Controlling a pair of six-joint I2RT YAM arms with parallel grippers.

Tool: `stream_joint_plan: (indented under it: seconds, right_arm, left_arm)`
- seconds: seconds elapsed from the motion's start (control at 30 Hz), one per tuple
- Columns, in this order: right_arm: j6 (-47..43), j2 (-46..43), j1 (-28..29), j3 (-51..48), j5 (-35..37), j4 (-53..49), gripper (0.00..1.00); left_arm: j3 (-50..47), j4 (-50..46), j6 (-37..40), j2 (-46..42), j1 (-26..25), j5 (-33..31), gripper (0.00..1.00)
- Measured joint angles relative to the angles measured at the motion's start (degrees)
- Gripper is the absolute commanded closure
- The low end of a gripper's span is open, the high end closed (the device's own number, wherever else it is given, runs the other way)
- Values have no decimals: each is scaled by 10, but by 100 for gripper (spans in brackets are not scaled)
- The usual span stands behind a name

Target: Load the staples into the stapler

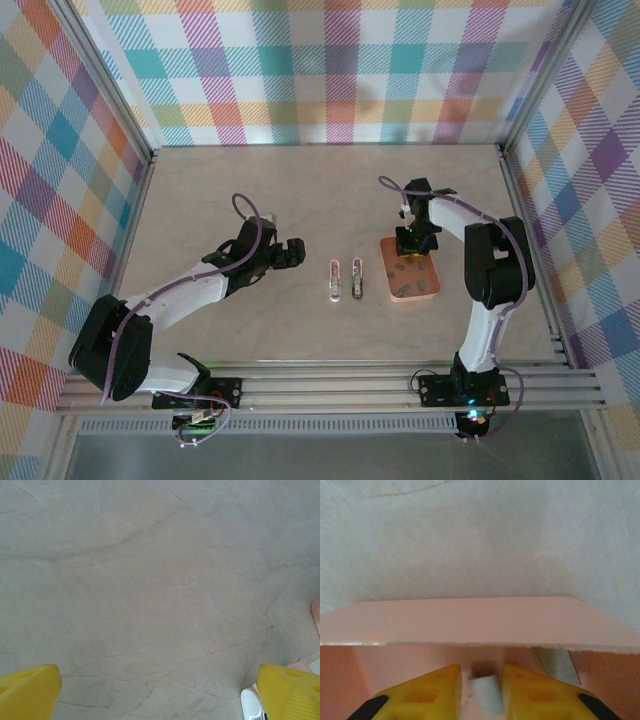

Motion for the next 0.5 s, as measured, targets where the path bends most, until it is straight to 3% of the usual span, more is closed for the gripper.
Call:
stream_joint_plan:
  seconds: [0.5]
  right_arm:
    - [4, 6, 14, -3, 32, 7, 76]
  left_arm:
    - [0, 0, 0, 0, 0, 0, 0]
